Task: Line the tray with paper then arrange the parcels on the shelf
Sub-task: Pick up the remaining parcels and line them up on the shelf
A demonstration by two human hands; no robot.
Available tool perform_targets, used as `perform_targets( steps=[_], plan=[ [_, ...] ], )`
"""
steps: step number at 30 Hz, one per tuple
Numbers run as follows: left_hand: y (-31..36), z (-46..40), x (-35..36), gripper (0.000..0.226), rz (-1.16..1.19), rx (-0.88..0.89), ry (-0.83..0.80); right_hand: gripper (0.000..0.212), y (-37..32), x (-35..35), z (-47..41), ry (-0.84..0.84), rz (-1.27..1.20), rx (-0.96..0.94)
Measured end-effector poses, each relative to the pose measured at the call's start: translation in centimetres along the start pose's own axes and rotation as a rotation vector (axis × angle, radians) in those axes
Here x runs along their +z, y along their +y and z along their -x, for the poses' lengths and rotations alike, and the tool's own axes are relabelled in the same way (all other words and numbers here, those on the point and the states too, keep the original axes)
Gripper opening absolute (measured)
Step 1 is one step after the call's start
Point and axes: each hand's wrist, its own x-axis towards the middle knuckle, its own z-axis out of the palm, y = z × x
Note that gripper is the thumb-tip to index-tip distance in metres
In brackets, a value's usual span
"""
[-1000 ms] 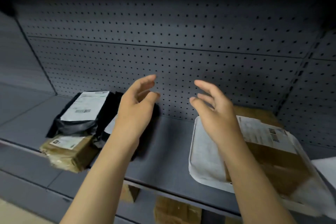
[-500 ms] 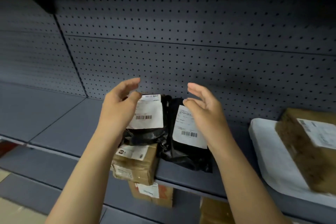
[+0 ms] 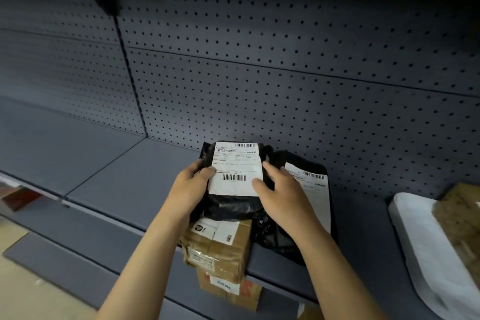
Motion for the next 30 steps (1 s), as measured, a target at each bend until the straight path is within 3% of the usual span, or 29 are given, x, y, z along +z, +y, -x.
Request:
perform_targets(
  steps=[3, 9, 16, 22, 30],
  plan=[
    [0.6, 0.6, 0.4, 0.023, 0.009, 0.044, -0.068, 0.053, -0.4, -0.3, -0.1, 0.023, -0.001, -0.041],
    [4.3, 2.0, -0.6, 0.021, 0.092, 0.15, -0.078, 0.048, -3.6, -2.6, 0.6, 0.18, -0.087, -0.198],
    [7.1, 1.8, -4.0, 0.023, 0.084, 0.232, -0.066, 0.039, -7.8, -2.7, 0.0, 0.193, -0.218, -0.234],
    [7.4, -0.9, -8.6, 0.026, 0.062, 0.26, -0.073, 0.043, -11.2, 1.3, -1.7, 0.205, -0.157, -0.228],
    [7.1, -7.0, -20.6, 0.024, 0.041, 0.269, -0.144, 0.05, -18.4, 11.7, -5.5, 0.231, -0.219, -0.173]
  ],
)
